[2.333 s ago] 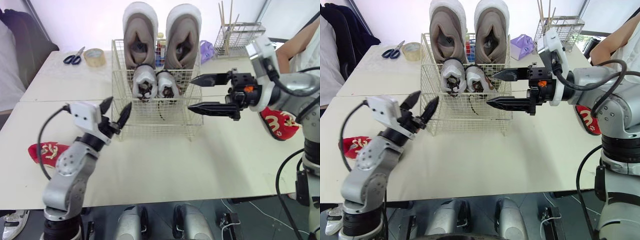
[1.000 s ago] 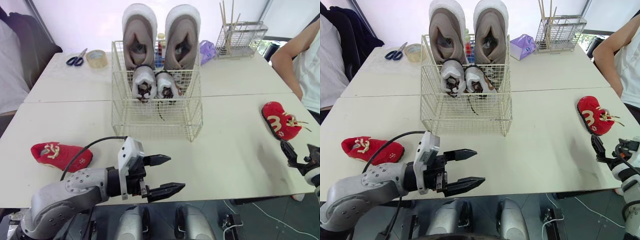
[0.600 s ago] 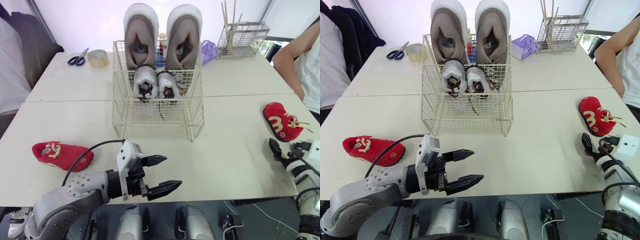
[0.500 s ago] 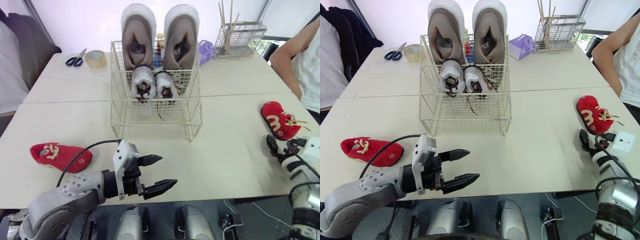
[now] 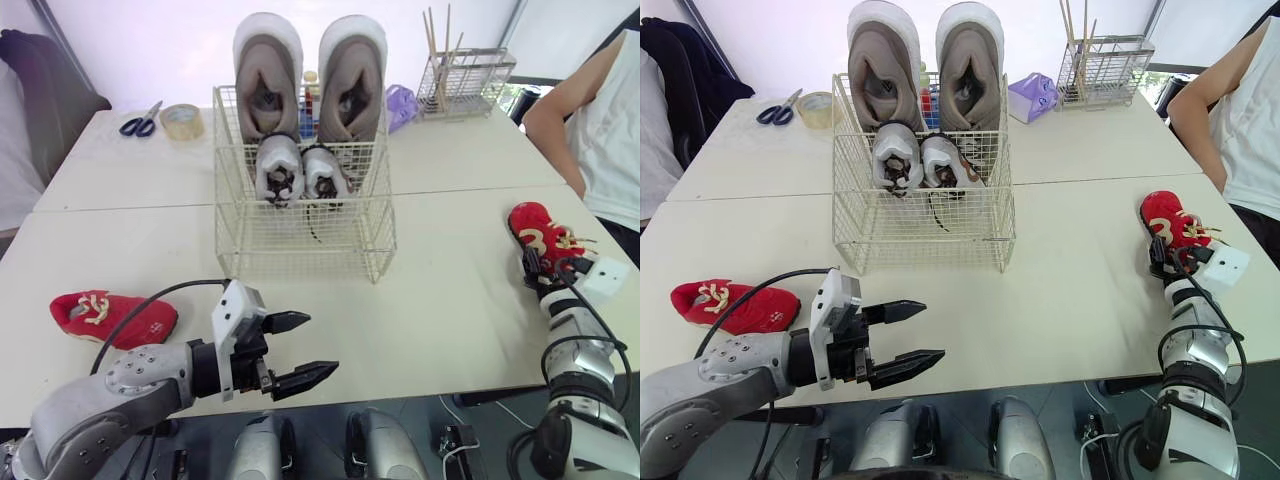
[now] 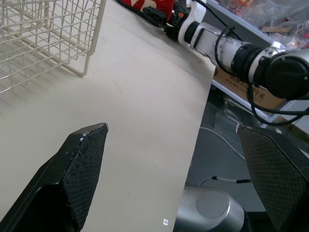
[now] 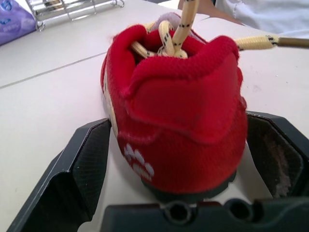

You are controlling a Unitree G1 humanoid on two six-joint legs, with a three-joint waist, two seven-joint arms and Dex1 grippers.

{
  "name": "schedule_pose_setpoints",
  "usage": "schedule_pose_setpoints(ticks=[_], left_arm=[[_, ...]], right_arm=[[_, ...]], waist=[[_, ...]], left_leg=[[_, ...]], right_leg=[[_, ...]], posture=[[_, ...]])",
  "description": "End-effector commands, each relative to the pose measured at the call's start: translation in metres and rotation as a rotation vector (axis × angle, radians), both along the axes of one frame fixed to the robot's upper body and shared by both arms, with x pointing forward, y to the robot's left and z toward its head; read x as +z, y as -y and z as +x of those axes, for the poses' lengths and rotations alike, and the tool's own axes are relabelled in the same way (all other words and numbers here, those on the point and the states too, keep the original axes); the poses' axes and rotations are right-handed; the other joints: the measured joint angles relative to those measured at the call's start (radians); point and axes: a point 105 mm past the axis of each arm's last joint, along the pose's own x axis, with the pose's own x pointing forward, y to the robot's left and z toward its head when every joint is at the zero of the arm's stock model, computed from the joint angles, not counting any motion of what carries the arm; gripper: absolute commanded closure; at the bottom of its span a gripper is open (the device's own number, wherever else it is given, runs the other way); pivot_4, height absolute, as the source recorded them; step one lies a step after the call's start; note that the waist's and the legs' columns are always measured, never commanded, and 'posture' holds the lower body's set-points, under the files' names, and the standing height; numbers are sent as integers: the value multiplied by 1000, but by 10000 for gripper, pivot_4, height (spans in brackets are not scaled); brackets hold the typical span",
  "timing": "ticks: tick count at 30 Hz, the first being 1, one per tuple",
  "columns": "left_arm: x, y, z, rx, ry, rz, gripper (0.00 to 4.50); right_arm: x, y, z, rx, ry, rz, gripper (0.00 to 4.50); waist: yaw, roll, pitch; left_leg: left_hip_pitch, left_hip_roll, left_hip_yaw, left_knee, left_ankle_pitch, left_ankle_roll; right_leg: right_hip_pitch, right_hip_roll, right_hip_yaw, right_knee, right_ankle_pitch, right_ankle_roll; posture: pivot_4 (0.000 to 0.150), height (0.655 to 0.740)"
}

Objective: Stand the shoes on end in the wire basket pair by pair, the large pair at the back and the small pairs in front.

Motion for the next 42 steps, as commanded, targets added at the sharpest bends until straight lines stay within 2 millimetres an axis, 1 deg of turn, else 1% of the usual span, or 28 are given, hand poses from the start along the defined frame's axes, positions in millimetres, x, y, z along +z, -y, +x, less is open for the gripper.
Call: schedule_pose_setpoints(ticks=[1,2,3,5,8,10,11,13,15,17,19,20,21,22,23,24,25,26,27,28,29,30,31,32,35,37,40,42], left_arm=[[9,-2,1,10,46,10,0],[9,-2,1,12,46,11,0],[9,-3,1,13,46,12,0],[8,-5,2,17,48,19,0],[8,-8,3,18,51,34,0],[9,-11,5,17,54,45,0],[10,-13,6,17,55,47,0],[12,-18,6,21,42,39,0],[18,-25,6,22,28,22,0],[26,-32,8,32,18,-5,0],[35,-38,12,43,13,-39,0],[39,-40,13,44,12,-58,0],[44,-41,14,44,11,-74,0],[47,-42,15,42,11,-83,0],[50,-44,14,39,9,-87,0],[52,-45,13,35,10,-88,0],[53,-46,13,36,9,-87,0],[55,-48,13,41,10,-87,0],[55,-49,13,45,9,-87,0],[58,-51,13,65,17,-92,0],[61,-54,13,84,25,-97,0],[66,-59,10,104,23,-119,0],[71,-63,7,117,22,-139,0],[77,-69,5,138,16,-160,0],[101,-96,0,228,49,-213,0],[123,-122,-2,321,109,-227,0],[152,-151,-13,383,158,-253,0],[173,-159,-18,367,195,-283,0]], right_arm=[[-19,-12,5,30,-62,7,17756],[-19,-12,6,30,-63,3,22314],[-20,-13,7,29,-65,-2,25444],[-23,-16,8,28,-78,-11,28479],[-24,-18,9,30,-89,-31,29744],[-16,-17,11,39,-73,-80,29808],[-10,-17,13,47,-55,-103,29808],[19,-13,16,54,25,-172,29808],[67,-4,20,32,160,-233,29808],[130,0,22,20,317,-297,29808],[202,-7,21,46,487,-365,29808],[241,-17,20,82,581,-394,29808],[274,-29,17,128,664,-410,29808],[305,-49,14,216,748,-421,29808],[331,-69,10,311,815,-433,29808],[355,-97,6,451,877,-442,29808],[372,-123,-1,585,921,-459,29808],[383,-146,-7,709,950,-475,29808],[388,-159,-12,788,962,-484,29808],[394,-191,-23,981,980,-506,29808],[395,-217,-35,1154,981,-536,29808],[391,-246,-50,1349,961,-592,29808],[384,-265,-62,1504,932,-644,29808],[375,-278,-69,1620,889,-701,29808],[353,-299,-85,1906,777,-810,29808],[343,-305,-91,2058,707,-879,29808],[337,-317,-94,2134,651,-977,29808],[334,-325,-96,2162,641,-1054,29808]], waist=[[-3,-1,-1],[-6,-1,-1],[-11,-1,-1],[-19,-1,-1],[-22,-2,-1],[-22,-3,-2],[-22,-3,-2],[-22,-2,-1],[-23,1,1],[-20,13,8],[-18,25,15],[-18,30,18],[-19,32,20],[-20,33,21],[-21,33,22],[-21,32,22],[-21,30,22],[-21,28,21],[-20,24,19],[-19,16,17],[-18,13,17],[-19,12,18],[-19,12,18],[-19,12,19],[-12,9,20],[-9,8,21],[-10,6,22],[-11,5,22]], left_leg=[[0,0,0,0,0,0],[0,0,0,0,0,0],[0,0,0,0,0,-1],[0,0,0,0,1,-1],[1,0,0,-1,1,-3],[1,0,0,-1,2,-4],[1,0,0,-1,2,-4],[1,0,0,-1,2,-4],[1,0,1,-2,2,-4],[0,0,2,-2,2,-4],[-4,-2,3,-2,2,-4],[-5,-4,5,-2,3,-3],[-6,-4,6,-2,3,-3],[-7,-4,8,-2,3,-4],[-8,-3,8,-2,3,-4],[-8,-1,8,-3,4,-6],[-8,1,7,-5,5,-8],[-7,3,6,-6,6,-9],[-7,4,6,-8,6,-10],[-5,4,6,-12,7,-12],[-3,3,6,-16,8,-14],[-2,4,5,-17,8,-14],[-2,3,6,-17,8,-14],[-2,3,6,-17,8,-12],[-4,2,6,-16,5,-7],[-8,1,5,-15,6,-10],[-13,0,4,-13,7,-11],[-14,-1,5,-13,7,-10]], right_leg=[[0,0,0,0,0,0],[0,-1,0,0,0,0],[0,-1,0,0,0,0],[0,-1,0,0,0,0],[1,-1,0,0,0,0],[1,-1,0,0,0,0],[1,-2,0,-1,0,0],[0,-2,0,-1,0,0],[0,-3,0,0,0,0],[-2,-4,0,0,0,0],[-7,-6,1,2,1,1],[-10,-7,3,5,2,3],[-12,-7,4,5,2,4],[-14,-6,5,7,2,4],[-16,-5,5,8,2,4],[-17,-3,5,8,2,4],[-17,2,5,8,1,4],[-17,3,5,7,1,3],[-17,4,5,7,0,1],[-17,4,5,7,-1,0],[-16,4,4,5,-2,-1],[-15,4,4,5,-2,-2],[-15,3,4,5,-2,-2],[-15,2,4,5,-1,-2],[-17,-1,3,5,-1,-2],[-20,-2,1,6,-2,-2],[-23,-4,-1,6,-1,-2],[-24,-4,-2,6,-1,-2]], posture=[[1500,7400],[1500,7400],[1500,7400],[1500,7400],[1500,7400],[1500,7400],[1500,7400],[1500,7400],[1500,7400],[1500,7400],[1500,7400],[1500,7400],[1500,7400],[1500,7400],[1500,7400],[1500,7400],[1500,7400],[1500,7400],[1500,7400],[1500,7400],[1500,7400],[1500,7400],[1500,7400],[1500,7400],[1500,7400],[1500,7400],[1500,7400],[1500,7400]])
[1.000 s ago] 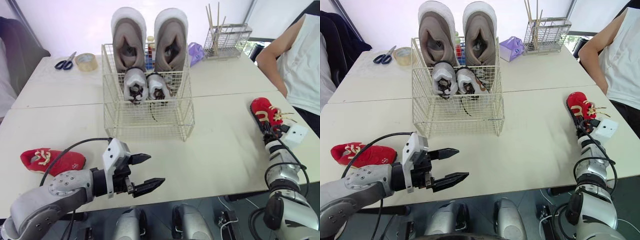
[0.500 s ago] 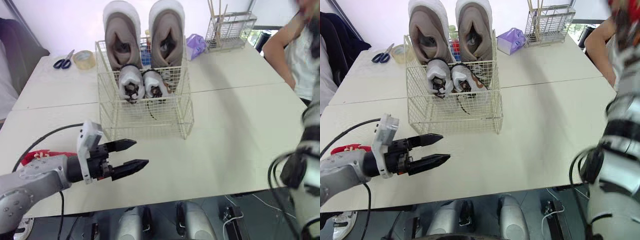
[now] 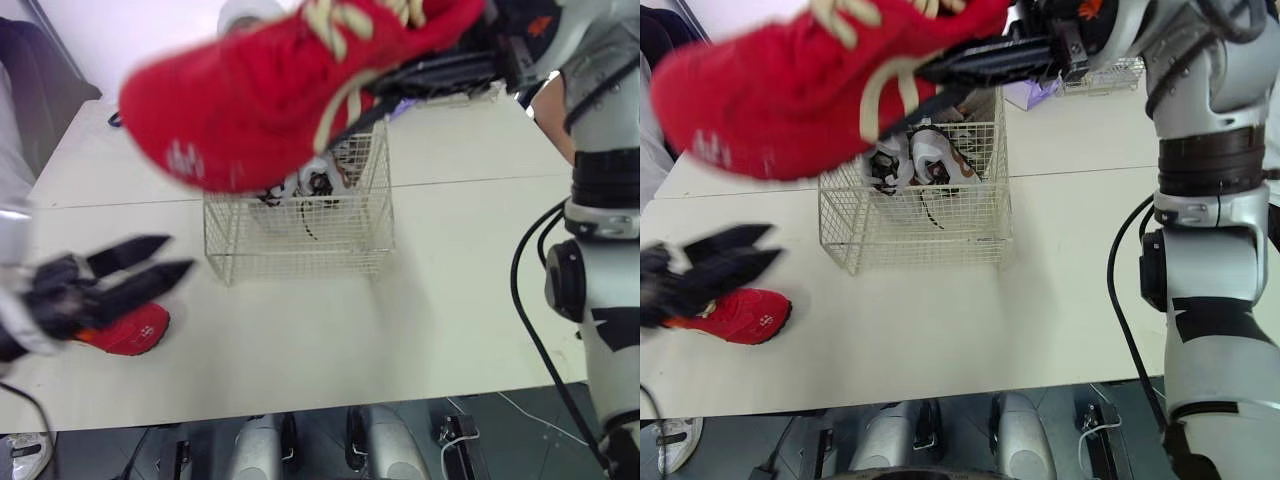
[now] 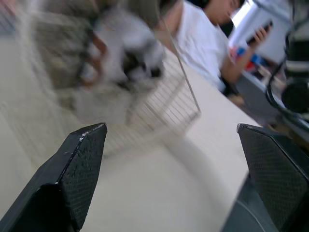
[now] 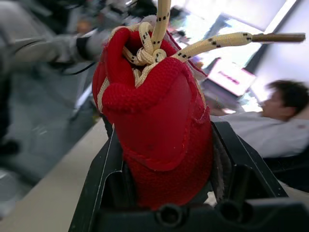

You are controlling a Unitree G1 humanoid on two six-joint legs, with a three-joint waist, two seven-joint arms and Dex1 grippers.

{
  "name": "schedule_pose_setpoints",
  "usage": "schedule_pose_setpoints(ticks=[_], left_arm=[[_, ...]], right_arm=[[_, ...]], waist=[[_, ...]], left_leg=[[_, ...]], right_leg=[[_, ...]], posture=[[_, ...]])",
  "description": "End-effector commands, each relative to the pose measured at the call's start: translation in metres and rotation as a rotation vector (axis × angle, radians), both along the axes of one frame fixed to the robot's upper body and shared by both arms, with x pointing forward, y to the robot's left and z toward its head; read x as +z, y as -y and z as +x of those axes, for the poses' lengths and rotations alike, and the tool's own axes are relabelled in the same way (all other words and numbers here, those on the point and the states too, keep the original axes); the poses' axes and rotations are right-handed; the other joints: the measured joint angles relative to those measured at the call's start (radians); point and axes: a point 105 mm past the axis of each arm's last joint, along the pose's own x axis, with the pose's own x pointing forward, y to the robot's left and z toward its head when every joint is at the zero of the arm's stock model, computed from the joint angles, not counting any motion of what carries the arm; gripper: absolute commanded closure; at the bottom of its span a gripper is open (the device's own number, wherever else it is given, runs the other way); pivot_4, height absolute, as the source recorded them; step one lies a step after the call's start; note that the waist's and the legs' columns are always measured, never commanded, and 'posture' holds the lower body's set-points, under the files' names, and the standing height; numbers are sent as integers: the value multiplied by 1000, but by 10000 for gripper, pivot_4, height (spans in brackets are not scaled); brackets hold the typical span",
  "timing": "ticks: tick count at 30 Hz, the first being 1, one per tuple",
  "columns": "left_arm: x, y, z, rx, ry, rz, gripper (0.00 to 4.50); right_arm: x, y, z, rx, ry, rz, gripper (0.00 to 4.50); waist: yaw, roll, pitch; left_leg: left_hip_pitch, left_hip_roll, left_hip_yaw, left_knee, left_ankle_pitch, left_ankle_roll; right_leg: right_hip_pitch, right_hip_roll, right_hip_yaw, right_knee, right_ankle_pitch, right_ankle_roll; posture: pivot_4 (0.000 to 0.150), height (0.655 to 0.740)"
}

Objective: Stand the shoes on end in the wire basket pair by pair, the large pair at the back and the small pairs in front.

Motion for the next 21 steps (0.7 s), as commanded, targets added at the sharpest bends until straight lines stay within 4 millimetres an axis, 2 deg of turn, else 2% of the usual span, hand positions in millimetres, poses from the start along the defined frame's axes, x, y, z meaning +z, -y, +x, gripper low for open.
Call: schedule_pose_setpoints(ticks=[1,3,9,14,21], left_arm=[[40,-7,-14,-54,105,-44,0],[47,1,-15,-129,109,-57,0],[29,49,-10,-436,5,4,0],[19,59,-3,-520,-75,-8,0],[11,68,2,-552,-54,-62,0]], right_arm=[[5,-9,-12,67,124,-51,29808],[1,-16,-12,80,185,-87,29808],[-8,-26,-7,100,322,-157,29808],[-6,-24,-8,95,357,-174,29808],[2,-17,4,11,335,-164,29808]], waist=[[-1,-1,0],[-2,-1,0],[-9,-2,0],[-11,-3,1],[-9,-3,1]], left_leg=[[0,0,0,0,0,0],[0,0,0,0,0,0],[-1,-1,1,-1,0,-1],[-1,0,1,-1,0,-1],[-1,0,1,0,0,-1]], right_leg=[[0,0,0,0,0,0],[0,-1,0,0,0,0],[-1,-1,0,1,0,0],[-3,0,0,2,0,0],[-2,0,0,2,0,0]], posture=[[1500,7400],[1500,7400],[1500,7400],[1500,7400],[1500,7400]])
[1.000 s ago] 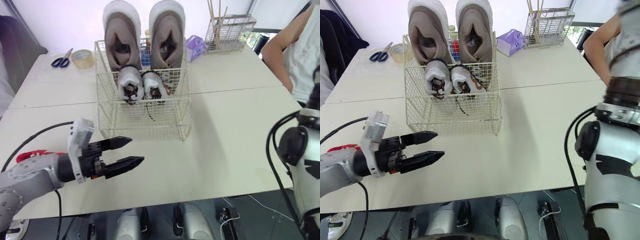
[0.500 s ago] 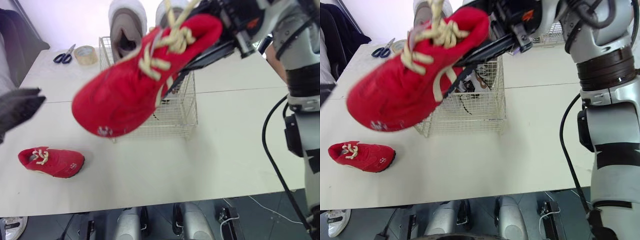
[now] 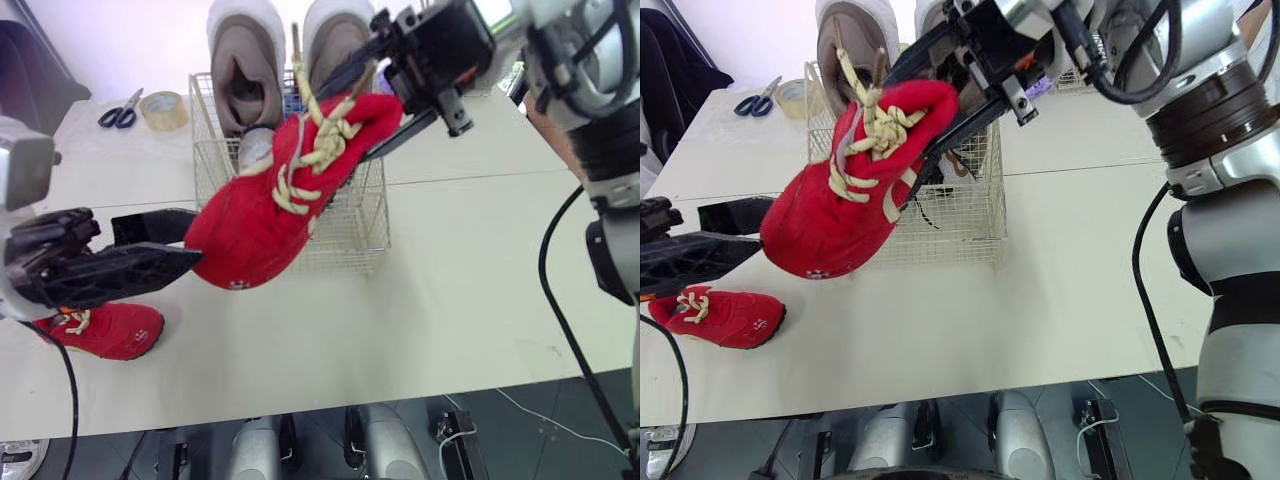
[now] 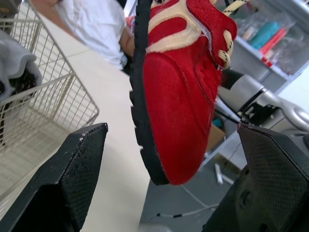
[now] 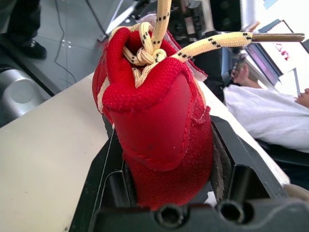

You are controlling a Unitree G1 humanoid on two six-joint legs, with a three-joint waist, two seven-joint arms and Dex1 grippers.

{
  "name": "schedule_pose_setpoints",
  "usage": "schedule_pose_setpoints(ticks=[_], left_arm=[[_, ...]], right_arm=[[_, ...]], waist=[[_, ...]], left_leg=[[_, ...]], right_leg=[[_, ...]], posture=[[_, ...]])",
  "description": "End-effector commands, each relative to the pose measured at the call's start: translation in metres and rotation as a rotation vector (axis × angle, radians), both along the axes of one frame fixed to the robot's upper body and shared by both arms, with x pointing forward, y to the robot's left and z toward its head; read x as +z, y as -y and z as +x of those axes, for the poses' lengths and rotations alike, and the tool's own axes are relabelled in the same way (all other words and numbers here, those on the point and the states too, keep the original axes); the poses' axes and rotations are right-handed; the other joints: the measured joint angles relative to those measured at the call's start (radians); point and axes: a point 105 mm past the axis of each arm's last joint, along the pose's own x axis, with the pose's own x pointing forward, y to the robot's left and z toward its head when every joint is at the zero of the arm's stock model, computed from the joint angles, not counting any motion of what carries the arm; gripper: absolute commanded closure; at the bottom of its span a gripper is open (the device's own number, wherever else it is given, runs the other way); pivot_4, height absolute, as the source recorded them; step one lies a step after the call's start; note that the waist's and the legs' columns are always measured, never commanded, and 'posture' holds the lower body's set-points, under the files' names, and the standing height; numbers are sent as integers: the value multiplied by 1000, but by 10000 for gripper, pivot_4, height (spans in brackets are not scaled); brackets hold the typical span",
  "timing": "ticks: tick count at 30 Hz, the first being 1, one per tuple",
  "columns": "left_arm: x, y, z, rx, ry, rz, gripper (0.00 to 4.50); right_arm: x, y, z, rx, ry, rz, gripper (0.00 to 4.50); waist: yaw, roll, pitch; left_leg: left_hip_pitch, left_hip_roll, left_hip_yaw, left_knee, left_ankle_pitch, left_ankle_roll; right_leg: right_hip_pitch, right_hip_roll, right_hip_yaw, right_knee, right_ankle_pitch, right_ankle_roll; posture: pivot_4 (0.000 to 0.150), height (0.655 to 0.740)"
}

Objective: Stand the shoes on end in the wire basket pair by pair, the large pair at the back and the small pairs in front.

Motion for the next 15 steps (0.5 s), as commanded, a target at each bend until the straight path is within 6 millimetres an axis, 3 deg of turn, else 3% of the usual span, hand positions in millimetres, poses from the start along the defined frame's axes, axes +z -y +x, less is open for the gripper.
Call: schedule_pose_setpoints(ticks=[1,8,11,15], left_arm=[[-1,6,1,-10,25,-26,0],[-11,20,16,-12,31,-84,0],[-10,23,18,-25,30,-116,8289],[-8,25,19,-22,30,-141,28004]], right_arm=[[20,4,-4,-11,42,46,29808],[26,6,-11,4,2,71,29808],[24,6,-11,7,-6,65,29809],[23,6,-12,3,-14,57,29809]], waist=[[0,0,0],[5,0,0],[5,0,0],[4,0,0]], left_leg=[[0,0,0,0,0,0],[0,0,-1,2,0,0],[0,0,-1,4,0,0],[-2,1,-1,9,-1,2]], right_leg=[[0,0,0,0,0,0],[1,0,0,1,0,0],[1,0,0,1,0,0],[2,1,0,2,0,0]], posture=[[1500,7400],[1500,7400],[1500,7400],[1500,7400]])
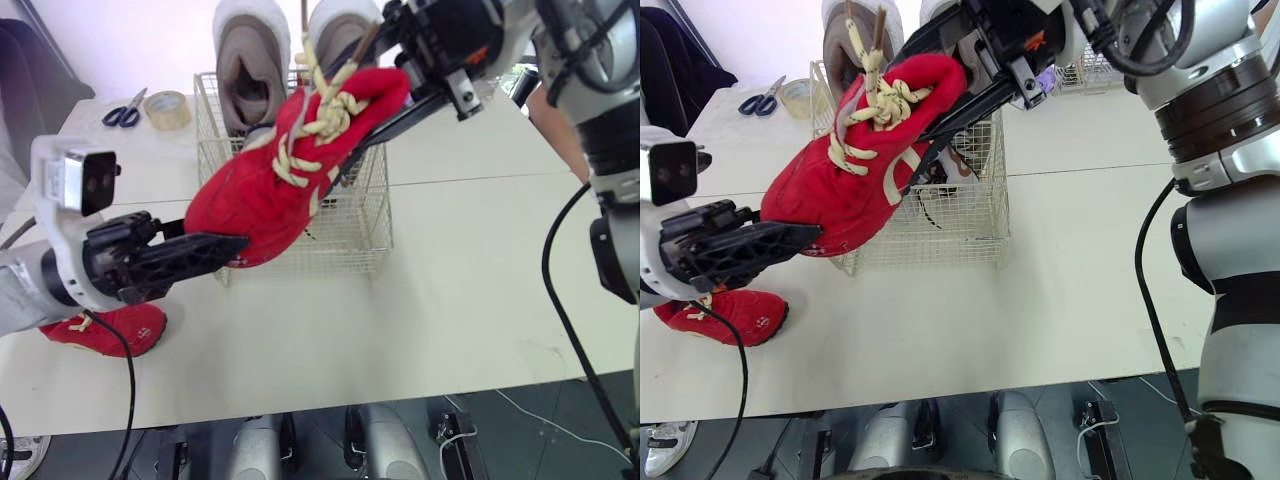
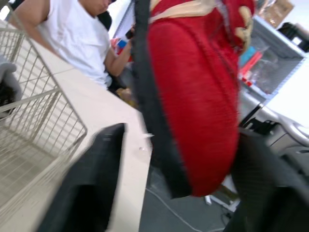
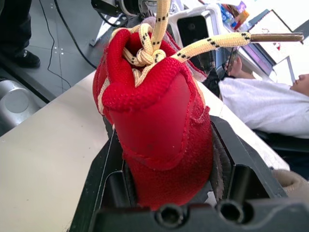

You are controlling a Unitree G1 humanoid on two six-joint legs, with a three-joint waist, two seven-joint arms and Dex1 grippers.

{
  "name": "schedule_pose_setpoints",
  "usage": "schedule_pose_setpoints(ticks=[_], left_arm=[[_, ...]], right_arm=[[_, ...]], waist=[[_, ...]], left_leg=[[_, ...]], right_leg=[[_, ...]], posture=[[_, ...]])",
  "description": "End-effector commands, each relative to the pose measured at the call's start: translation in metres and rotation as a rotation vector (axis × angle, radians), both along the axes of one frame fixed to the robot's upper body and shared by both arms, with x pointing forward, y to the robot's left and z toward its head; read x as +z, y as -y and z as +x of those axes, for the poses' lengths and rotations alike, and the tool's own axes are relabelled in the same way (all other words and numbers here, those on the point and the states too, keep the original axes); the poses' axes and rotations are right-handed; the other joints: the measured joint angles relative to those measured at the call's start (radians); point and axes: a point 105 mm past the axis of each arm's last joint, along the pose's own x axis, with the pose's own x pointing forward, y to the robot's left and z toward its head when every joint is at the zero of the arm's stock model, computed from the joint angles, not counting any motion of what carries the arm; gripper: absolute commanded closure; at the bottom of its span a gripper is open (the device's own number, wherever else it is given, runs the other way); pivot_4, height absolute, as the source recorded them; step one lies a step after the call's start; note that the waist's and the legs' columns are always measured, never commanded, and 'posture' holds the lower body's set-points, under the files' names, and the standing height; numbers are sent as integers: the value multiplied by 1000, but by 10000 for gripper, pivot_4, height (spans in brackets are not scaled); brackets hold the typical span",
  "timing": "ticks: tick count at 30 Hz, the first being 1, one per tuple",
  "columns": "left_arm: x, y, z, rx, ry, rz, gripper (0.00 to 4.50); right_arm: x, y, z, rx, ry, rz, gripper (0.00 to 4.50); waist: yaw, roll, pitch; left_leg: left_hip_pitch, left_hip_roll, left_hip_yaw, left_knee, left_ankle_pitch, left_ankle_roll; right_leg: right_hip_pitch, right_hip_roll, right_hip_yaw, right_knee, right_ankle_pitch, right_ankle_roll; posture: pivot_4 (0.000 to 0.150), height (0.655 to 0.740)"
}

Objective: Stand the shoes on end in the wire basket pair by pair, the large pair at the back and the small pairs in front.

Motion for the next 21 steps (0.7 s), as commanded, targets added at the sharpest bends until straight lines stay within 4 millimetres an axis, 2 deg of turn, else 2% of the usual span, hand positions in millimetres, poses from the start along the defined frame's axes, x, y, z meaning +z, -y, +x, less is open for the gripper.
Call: schedule_pose_setpoints(ticks=[1,2,5,8,10,13,15,18,21], left_arm=[[5,0,2,24,24,-22,32536],[5,0,2,33,26,-26,32536],[9,-2,2,60,35,-71,33041],[13,-5,1,94,46,-126,33041],[14,-8,1,125,51,-166,33041],[15,-10,-1,159,62,-215,33041],[19,-11,-1,180,82,-287,33041],[25,-6,0,178,100,-383,33041],[31,1,4,149,108,-441,33041]], right_arm=[[17,-1,-16,58,44,37,29809],[16,-1,-16,54,42,34,29809],[13,8,-4,-20,31,31,15896],[19,27,13,-141,-42,88,256],[21,49,28,-262,-138,164,256],[19,74,39,-378,-308,286,256],[18,90,36,-377,-607,477,256],[18,92,20,-223,-1021,690,256],[6,75,8,-147,-1209,751,256]], waist=[[0,0,0],[0,0,0],[1,0,0],[4,0,0],[8,-1,-1],[23,-1,-1],[29,-2,-1],[29,-2,-1],[24,-1,-1]], left_leg=[[0,0,0,1,0,0],[0,0,0,1,0,1],[0,0,0,3,0,1],[0,0,-1,4,-1,1],[0,0,-1,5,-1,1],[0,0,-2,5,-1,1],[0,-1,-3,5,-1,1],[1,0,-6,7,-1,1],[2,0,-6,7,0,1]], right_leg=[[0,0,0,0,0,0],[0,0,0,1,0,0],[1,0,0,2,0,0],[1,0,0,2,0,0],[2,0,0,2,0,0],[3,-1,-1,1,0,0],[4,-1,-1,0,0,0],[8,-1,-3,-1,1,-1],[8,-1,-3,1,2,-2]], posture=[[1500,7400],[1500,7400],[1500,7400],[1500,7400],[1500,7400],[1500,7400],[1500,7400],[1500,7400],[1500,7400]])
